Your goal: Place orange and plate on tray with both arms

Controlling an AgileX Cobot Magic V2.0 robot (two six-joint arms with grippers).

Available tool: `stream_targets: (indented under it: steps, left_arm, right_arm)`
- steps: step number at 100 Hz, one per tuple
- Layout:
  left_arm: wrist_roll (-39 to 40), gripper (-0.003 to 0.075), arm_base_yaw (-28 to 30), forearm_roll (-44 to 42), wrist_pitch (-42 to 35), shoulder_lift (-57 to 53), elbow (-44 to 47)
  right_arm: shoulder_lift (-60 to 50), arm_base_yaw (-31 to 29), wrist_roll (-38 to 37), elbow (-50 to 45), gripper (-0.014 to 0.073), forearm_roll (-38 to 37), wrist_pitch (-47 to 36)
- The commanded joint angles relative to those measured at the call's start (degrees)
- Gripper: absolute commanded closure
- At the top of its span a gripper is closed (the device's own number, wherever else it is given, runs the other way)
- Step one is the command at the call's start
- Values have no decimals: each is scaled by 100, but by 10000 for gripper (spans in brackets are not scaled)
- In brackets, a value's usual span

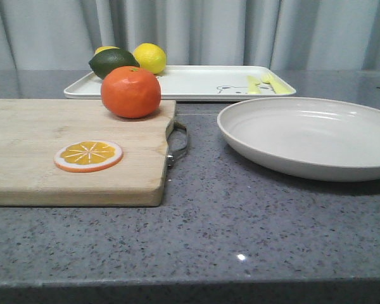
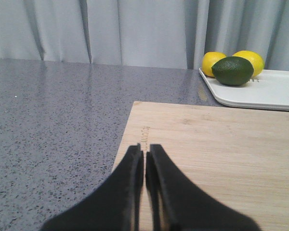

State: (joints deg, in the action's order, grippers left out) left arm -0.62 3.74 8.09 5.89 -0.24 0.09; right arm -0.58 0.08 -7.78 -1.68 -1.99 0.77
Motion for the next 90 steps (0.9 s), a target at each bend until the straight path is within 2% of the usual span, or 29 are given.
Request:
stream_targets:
  steps: [1,38,52,62,90]
  left_arm:
    - [32,739,5,36,-429,-179,132]
    - [32,739,5,36,-448,-179,122]
    - [32,739,5,36,-695,-179,122]
    - [32,739,5,36,-901,-179,97]
    - [32,739,5,36,-862,-98,-405]
  right_arm:
    - [-118,-24,9,8,653,-70,-433]
    - [-118,-24,9,8,653,-70,-433]
    - [-118,-24,9,8,653,-70,-442]
    - [-118,-24,9,8,653,-70,-520]
    - [-118,-17,9,41,653,-70,-1015]
